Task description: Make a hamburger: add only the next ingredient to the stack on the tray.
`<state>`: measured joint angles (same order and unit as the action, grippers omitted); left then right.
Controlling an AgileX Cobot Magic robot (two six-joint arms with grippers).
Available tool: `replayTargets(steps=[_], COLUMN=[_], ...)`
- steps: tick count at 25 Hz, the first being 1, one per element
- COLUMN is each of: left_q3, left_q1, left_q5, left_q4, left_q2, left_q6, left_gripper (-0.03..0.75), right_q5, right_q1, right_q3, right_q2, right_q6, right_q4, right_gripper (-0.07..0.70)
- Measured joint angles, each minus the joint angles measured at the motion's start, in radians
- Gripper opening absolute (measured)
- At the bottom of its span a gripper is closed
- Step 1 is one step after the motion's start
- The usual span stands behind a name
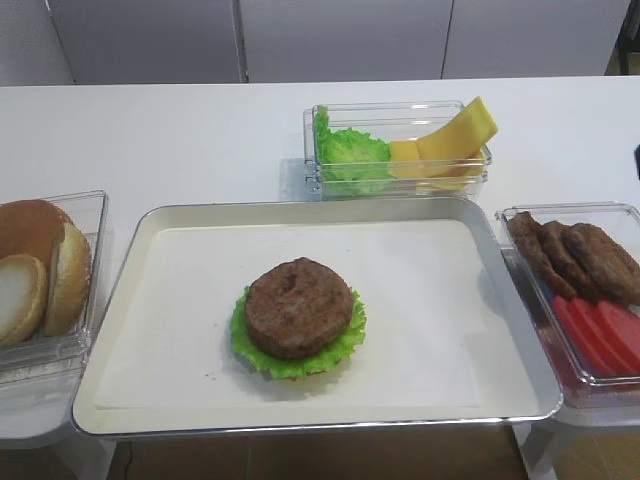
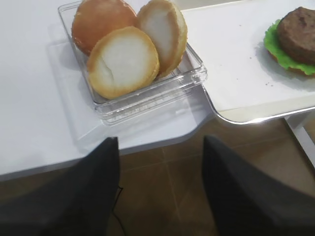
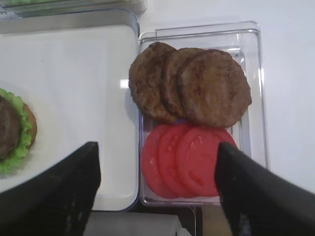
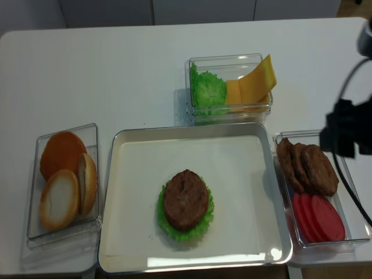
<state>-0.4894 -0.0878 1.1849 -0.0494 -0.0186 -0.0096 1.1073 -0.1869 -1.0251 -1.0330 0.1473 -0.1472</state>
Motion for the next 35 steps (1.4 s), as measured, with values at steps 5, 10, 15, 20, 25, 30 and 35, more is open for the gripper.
replayTargets(steps=[5, 10, 15, 20, 25, 30, 35], left_q3=[0.000, 0.000, 0.000, 0.000, 0.000, 0.000, 0.000], left_q1=[0.000, 0.000, 0.000, 0.000, 0.000, 0.000, 0.000], left_q5=[0.000, 0.000, 0.000, 0.000, -0.002, -0.002, -0.002], left_q4=[0.000, 0.000, 0.000, 0.000, 0.000, 0.002, 0.002], left_q2=[0.000, 0.000, 0.000, 0.000, 0.000, 0.000, 0.000], left_q6=[0.000, 0.000, 0.000, 0.000, 0.000, 0.000, 0.000], left_gripper=[0.402, 0.402, 0.402, 0.402, 0.402, 0.402, 0.402], right_q5=[0.014, 0.066, 0.150, 0.169, 0.177, 0.125, 0.079], right_q1=[0.000, 0.004, 0.005, 0.005, 0.005, 0.005, 0.005], right_q3=[0.118, 0.219, 0.314, 0.382, 0.390, 0.396, 0.481], right_q2=[0.225, 0.468, 0.687, 0.933, 1.052, 1.054, 1.054], right_q6=[-0.002, -0.021, -0.050, -0.058, -0.060, -0.070, -0.078], right_q4=[0.001, 0.001, 0.001, -0.002, 0.043, 0.110, 0.130], right_gripper=[0.559, 0.559, 0.558, 0.557, 0.557, 0.557, 0.557])
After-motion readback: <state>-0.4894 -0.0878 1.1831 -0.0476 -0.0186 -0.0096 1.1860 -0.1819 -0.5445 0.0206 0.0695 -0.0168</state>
